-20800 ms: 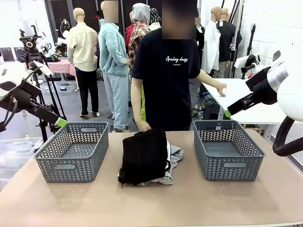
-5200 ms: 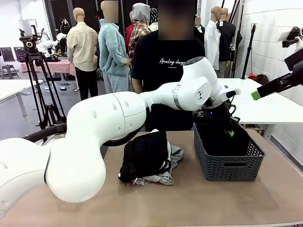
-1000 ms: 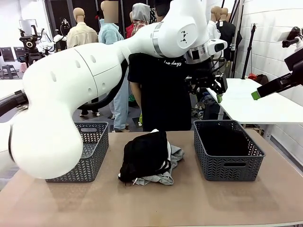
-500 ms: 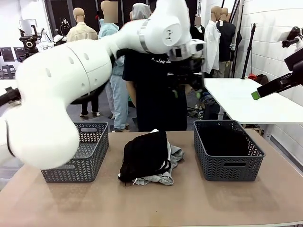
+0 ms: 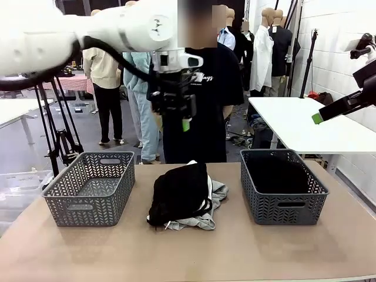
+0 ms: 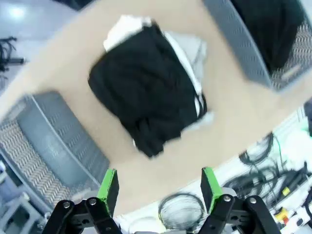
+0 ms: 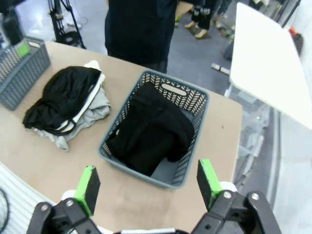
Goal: Sort the tops and bottoms.
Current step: Lift clothes from the center of the table with your right hand.
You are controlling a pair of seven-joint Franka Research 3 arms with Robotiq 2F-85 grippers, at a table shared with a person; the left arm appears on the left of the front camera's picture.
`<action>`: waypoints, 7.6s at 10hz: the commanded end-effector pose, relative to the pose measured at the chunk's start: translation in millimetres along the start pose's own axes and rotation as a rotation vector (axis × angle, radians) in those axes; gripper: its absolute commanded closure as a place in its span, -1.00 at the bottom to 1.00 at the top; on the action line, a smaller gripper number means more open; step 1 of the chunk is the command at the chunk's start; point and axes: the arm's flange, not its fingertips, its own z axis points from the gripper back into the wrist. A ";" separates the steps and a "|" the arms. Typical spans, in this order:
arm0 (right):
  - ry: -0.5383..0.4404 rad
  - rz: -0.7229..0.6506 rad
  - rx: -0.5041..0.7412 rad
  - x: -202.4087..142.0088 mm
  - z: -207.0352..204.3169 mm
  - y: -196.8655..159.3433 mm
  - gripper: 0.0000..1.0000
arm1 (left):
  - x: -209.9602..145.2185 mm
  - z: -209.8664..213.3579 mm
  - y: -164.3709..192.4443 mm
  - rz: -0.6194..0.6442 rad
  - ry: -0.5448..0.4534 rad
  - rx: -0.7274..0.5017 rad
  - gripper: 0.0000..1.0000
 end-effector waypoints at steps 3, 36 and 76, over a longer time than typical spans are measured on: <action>-0.012 -0.002 0.009 2.0 -3.3 -0.1 -1.00 | -213.3 -106.3 26.3 0.226 -0.123 -0.061 -0.75; 0.082 0.275 0.296 39.9 -237.9 203.9 -1.00 | -335.4 5.3 61.9 0.190 -0.472 0.005 -0.75; 0.671 -0.438 -0.165 69.2 -459.5 258.6 -1.00 | -335.4 5.3 61.9 0.190 -0.472 0.005 -0.75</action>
